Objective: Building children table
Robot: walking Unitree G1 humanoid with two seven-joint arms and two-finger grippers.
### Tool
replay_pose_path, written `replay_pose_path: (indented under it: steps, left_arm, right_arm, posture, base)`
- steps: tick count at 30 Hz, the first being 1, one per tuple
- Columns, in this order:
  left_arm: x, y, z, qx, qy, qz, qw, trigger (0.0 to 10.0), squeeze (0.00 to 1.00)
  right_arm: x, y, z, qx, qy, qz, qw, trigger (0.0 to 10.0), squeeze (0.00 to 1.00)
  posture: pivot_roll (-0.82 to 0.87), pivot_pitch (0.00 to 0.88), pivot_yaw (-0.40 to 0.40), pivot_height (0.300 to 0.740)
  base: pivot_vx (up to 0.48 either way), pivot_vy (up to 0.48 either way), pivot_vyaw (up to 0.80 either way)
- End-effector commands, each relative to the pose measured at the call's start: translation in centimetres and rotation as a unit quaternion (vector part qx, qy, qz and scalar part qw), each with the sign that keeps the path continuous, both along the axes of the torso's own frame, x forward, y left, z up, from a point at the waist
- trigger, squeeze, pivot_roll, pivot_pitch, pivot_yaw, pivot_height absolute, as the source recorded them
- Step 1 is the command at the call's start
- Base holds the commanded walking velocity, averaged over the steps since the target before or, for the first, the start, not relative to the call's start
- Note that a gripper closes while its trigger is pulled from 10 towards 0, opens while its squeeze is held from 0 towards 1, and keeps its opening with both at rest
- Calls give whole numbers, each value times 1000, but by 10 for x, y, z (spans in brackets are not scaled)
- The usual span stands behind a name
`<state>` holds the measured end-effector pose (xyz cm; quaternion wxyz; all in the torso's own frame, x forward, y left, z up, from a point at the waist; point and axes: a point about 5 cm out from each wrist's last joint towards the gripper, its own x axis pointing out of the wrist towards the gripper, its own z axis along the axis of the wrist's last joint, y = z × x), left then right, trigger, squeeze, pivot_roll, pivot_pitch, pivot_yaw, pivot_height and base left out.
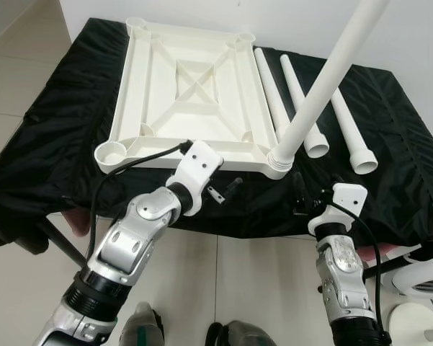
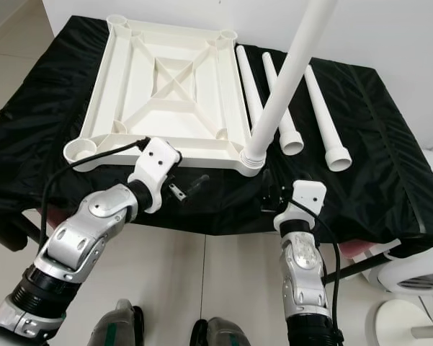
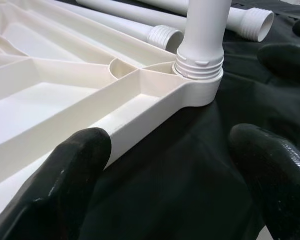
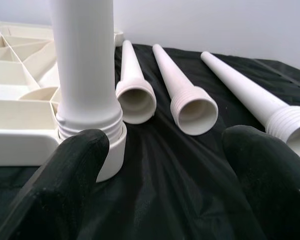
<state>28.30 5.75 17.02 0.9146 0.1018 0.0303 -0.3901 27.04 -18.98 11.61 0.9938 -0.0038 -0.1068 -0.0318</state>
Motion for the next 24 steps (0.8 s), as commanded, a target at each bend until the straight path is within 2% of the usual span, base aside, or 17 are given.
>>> replay_pose_path:
  steps: [1, 3, 5, 6, 7, 9, 11, 13, 17, 24]
  left_arm:
    - [8, 7, -1, -13, -11, 69, 997, 10000, 0]
    - [13, 14, -8, -40, 6, 125, 991, 10000, 0]
    - [13, 14, -8, -40, 6, 125, 991, 10000, 0]
    - [14, 16, -12, -47, 19, 139, 989, 10000, 0]
    - [15, 21, -14, -73, 22, 172, 982, 10000, 0]
    - [15, 21, -14, -73, 22, 172, 982, 10000, 0]
    - [16, 29, -12, -103, 9, 213, 972, 10000, 0]
    - [16, 29, -12, -103, 9, 213, 972, 10000, 0]
    - [16, 37, -3, -132, -29, 244, 960, 10000, 0]
    - [13, 36, -3, -129, -54, 243, 960, 10000, 0]
  right_arm:
    - [-2, 1, 1, -7, -6, 15, 1000, 10000, 0]
    - [-2, 8, -1, -9, -6, 40, 999, 10000, 0]
    - [-2, 8, -1, -9, -6, 40, 999, 10000, 0]
    - [-2, 9, -2, -8, -5, 46, 999, 10000, 0]
    - [-1, 12, -3, -5, -3, 53, 999, 10000, 0]
    - [-1, 12, -3, -5, -3, 53, 999, 10000, 0]
    - [2, 14, -3, 1, 0, 58, 998, 10000, 0]
    - [2, 14, -3, 1, 0, 58, 998, 10000, 0]
    - [5, 17, -2, 5, 2, 57, 998, 10000, 0]
    - [9, 13, 0, 6, 2, 44, 999, 10000, 0]
  posture:
    - [82, 76, -122, 740]
    - [83, 72, -122, 740]
    - [83, 72, -122, 740]
    - [83, 72, -122, 740]
    - [80, 72, -117, 740]
    - [80, 72, -117, 740]
    - [83, 73, -122, 740]
    - [83, 73, -122, 740]
    - [74, 73, -128, 740]
    - [92, 69, -134, 740]
  base:
    - [0, 0, 0]
    - [0, 0, 0]
    - [0, 0, 0]
    - [0, 0, 0]
    - [0, 0, 0]
    - [0, 0, 0]
    - [0, 0, 0]
    - [0, 0, 0]
    - [0, 0, 0]
    - [0, 0, 0]
